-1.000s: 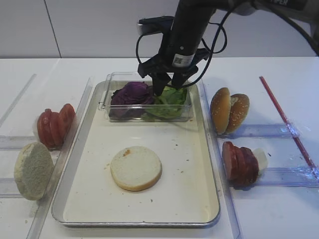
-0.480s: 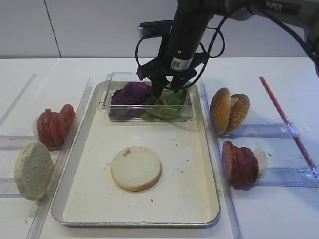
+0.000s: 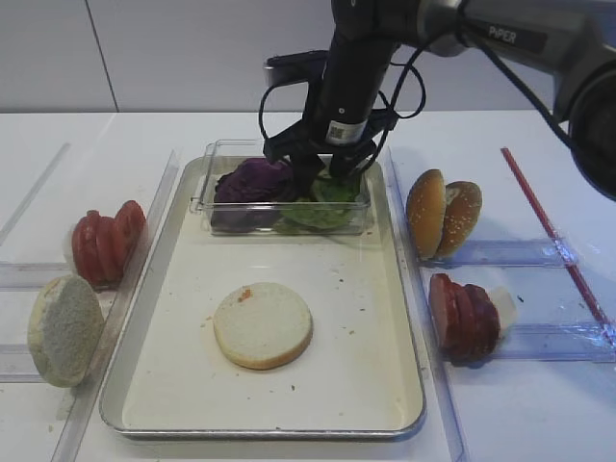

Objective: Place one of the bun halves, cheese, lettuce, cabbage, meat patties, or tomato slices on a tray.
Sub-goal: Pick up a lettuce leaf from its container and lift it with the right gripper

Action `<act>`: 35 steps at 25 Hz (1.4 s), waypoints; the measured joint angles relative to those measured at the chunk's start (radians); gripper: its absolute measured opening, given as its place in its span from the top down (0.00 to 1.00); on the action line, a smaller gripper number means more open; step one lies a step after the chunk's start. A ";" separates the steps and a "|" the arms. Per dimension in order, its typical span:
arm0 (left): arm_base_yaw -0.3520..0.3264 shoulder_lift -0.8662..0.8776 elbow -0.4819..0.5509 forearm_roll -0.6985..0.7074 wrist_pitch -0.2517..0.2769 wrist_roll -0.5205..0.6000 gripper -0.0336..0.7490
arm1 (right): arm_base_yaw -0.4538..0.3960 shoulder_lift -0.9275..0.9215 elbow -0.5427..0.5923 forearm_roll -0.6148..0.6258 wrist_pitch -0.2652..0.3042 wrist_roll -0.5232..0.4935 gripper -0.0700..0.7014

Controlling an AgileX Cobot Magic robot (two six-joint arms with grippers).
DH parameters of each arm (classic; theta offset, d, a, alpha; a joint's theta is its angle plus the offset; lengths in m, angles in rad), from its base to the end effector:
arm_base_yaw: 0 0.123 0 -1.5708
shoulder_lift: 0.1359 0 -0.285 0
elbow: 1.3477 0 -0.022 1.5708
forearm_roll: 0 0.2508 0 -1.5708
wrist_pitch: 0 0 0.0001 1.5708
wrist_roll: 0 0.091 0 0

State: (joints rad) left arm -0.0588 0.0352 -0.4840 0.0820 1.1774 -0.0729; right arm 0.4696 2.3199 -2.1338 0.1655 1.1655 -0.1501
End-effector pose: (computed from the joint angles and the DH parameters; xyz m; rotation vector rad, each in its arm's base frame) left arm -0.0033 0.0071 0.2642 -0.0228 2.2089 0.0280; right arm 0.4394 0.2385 0.2150 -0.8121 2.7322 0.2986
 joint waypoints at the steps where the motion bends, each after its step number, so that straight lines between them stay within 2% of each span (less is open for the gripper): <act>1: 0.000 0.000 0.000 0.000 0.000 0.000 0.42 | 0.000 0.002 -0.001 -0.010 0.008 0.000 0.35; 6: 0.000 0.000 0.000 0.000 0.000 0.000 0.42 | 0.000 0.002 -0.001 -0.051 0.030 0.019 0.36; 20: 0.000 0.000 0.000 0.000 0.000 0.000 0.42 | 0.000 0.030 -0.006 -0.017 0.036 0.019 0.39; 28: 0.000 0.000 0.000 0.000 0.000 0.000 0.42 | 0.000 0.030 -0.009 -0.020 0.048 0.019 0.55; 35: 0.000 0.000 0.000 0.000 0.000 0.000 0.42 | 0.000 0.032 -0.025 -0.027 0.061 0.019 0.58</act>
State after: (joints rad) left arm -0.0588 0.0352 -0.4840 0.0820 1.1774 -0.0729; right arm 0.4696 2.3519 -2.1592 0.1383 1.2262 -0.1307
